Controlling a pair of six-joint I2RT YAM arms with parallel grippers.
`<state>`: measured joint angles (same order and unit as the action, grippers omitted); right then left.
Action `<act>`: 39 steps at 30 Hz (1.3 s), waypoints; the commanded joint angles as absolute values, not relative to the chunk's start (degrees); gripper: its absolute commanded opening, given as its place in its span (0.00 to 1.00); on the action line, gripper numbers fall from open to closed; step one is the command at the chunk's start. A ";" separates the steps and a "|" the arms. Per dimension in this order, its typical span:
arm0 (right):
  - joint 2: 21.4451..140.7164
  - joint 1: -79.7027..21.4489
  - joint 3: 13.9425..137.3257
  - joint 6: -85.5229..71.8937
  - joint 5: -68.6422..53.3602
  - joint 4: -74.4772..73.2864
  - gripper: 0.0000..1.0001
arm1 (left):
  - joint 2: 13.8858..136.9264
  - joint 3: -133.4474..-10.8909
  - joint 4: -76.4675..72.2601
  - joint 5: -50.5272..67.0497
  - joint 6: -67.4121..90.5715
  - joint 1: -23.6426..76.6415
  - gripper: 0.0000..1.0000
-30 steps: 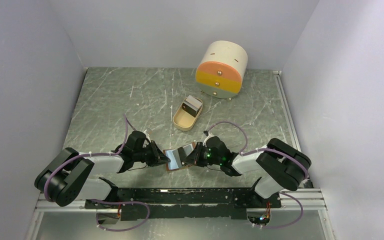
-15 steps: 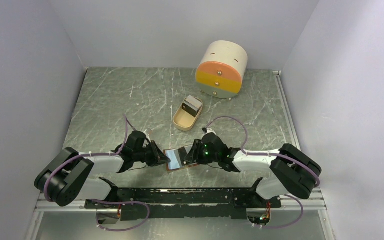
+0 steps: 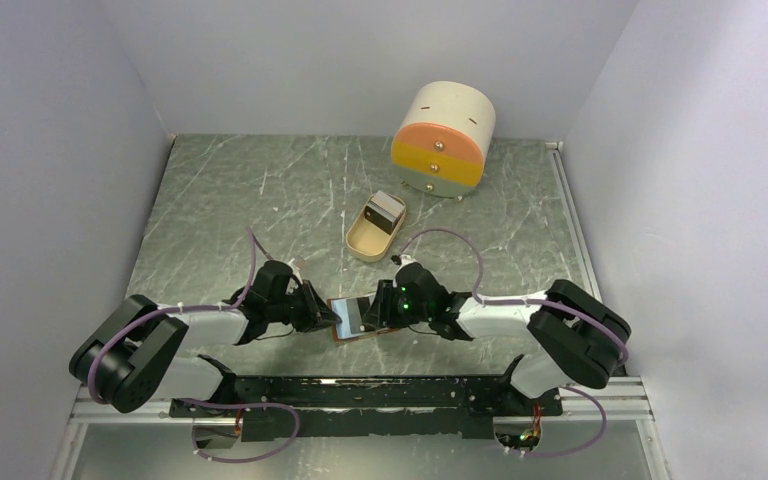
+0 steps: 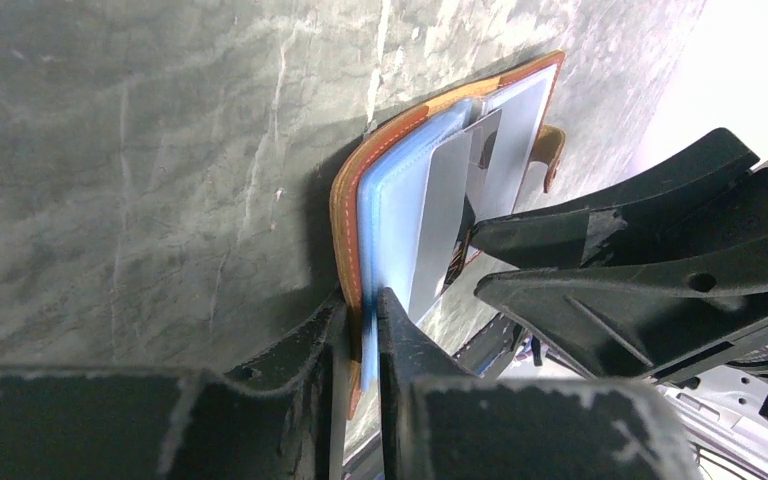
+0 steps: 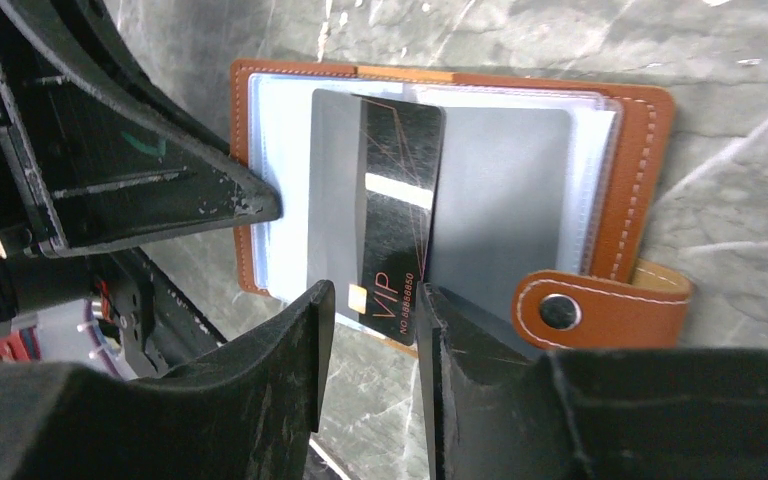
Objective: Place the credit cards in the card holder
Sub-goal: Insert the credit card into the card holder.
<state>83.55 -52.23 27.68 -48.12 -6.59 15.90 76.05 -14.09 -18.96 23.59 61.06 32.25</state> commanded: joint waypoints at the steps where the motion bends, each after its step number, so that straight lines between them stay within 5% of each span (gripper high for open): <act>1: 85.00 -52.81 28.11 -45.87 -9.59 17.93 0.40 | 76.40 -15.63 -18.53 24.94 59.86 32.46 0.20; 9: 84.29 -51.83 30.84 -44.04 -6.73 14.16 0.47 | 74.68 -15.31 -19.44 25.44 60.34 32.59 0.30; 12: 85.01 -51.34 31.33 -44.68 -5.60 14.29 0.58 | 74.21 -15.14 -19.77 25.45 60.35 32.66 0.33; 19: 87.82 -50.80 30.83 -45.76 -7.69 19.48 0.57 | 73.25 -13.87 -21.72 25.87 61.44 32.65 0.25; 33: 89.84 -50.88 26.43 -51.26 -17.48 37.00 0.53 | 74.58 -15.34 -24.46 27.10 61.22 33.21 0.31; 39: 85.10 -50.77 28.93 -48.56 -8.15 23.48 0.57 | 74.76 -15.47 -23.97 26.22 61.34 33.59 0.31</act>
